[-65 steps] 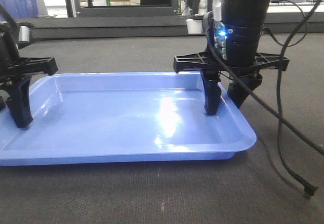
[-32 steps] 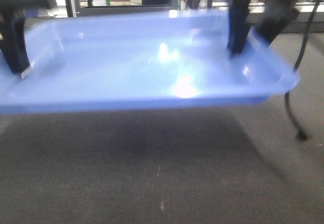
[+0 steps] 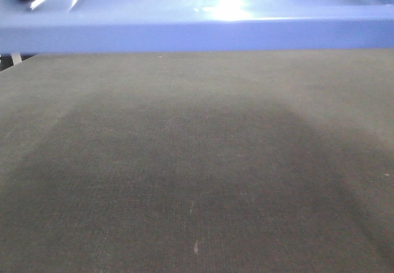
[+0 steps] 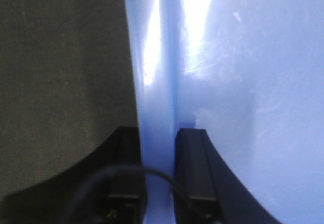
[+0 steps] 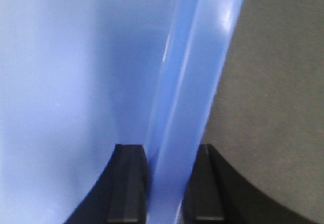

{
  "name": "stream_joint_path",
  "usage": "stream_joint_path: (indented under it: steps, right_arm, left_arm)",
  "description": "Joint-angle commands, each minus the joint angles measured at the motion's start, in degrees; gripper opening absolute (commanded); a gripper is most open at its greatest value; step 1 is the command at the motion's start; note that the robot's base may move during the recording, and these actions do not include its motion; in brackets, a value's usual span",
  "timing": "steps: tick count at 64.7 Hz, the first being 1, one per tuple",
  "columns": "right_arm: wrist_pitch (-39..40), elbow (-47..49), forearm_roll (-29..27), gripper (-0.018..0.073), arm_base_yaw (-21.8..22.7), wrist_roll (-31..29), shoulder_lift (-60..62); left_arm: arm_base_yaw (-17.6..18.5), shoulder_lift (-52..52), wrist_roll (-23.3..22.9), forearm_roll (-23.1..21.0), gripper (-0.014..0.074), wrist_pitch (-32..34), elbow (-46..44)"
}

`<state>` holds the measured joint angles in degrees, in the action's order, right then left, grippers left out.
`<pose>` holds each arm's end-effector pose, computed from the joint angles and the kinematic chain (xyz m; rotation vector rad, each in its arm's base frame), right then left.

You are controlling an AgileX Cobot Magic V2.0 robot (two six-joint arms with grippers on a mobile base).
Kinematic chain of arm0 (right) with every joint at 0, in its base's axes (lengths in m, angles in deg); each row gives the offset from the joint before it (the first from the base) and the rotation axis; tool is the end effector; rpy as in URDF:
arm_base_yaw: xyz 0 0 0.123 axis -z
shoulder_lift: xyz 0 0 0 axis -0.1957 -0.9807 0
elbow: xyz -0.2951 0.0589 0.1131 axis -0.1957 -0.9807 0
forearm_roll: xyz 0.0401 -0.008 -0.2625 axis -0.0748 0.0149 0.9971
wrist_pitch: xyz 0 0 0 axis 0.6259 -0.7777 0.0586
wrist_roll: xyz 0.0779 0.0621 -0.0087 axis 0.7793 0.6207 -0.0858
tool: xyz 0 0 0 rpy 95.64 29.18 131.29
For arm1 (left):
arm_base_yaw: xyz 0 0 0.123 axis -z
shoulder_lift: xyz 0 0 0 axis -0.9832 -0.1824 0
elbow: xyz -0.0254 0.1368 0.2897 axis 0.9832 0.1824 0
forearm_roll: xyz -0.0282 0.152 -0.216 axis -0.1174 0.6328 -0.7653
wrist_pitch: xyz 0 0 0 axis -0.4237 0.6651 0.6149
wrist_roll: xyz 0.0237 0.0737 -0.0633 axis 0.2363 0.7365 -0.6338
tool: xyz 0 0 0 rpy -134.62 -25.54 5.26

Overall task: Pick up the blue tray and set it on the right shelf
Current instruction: 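Hold the tray raised with both grippers while driving away from table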

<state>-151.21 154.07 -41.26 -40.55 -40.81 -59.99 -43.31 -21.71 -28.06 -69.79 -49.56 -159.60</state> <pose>0.2298 0.1122 0.4136 -0.1596 2.6040 0.1161 0.2295 -0.1617 0.4102 0.2808 2.7024 -0.2501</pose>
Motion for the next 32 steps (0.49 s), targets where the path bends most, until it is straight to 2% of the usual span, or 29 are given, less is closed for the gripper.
stream_joint_path:
  steps: [1, 21, 32]
  right_arm:
    - [1.82, 0.45, 0.78, 0.0058, -0.5, -2.28, 2.04]
    - [1.48, 0.31, 0.78, 0.0057, -0.5, -2.28, 2.04]
    - [1.21, 0.31, 0.78, 0.0057, -0.5, -2.28, 2.04]
  left_arm:
    - [1.96, 1.9, -0.49, 1.31, -0.0041, -4.56, -3.27]
    - [2.09, 1.9, -0.61, 1.53, -0.0041, -4.56, -3.04]
    - [2.09, 1.9, -0.61, -1.15, -0.005, -4.56, -3.04]
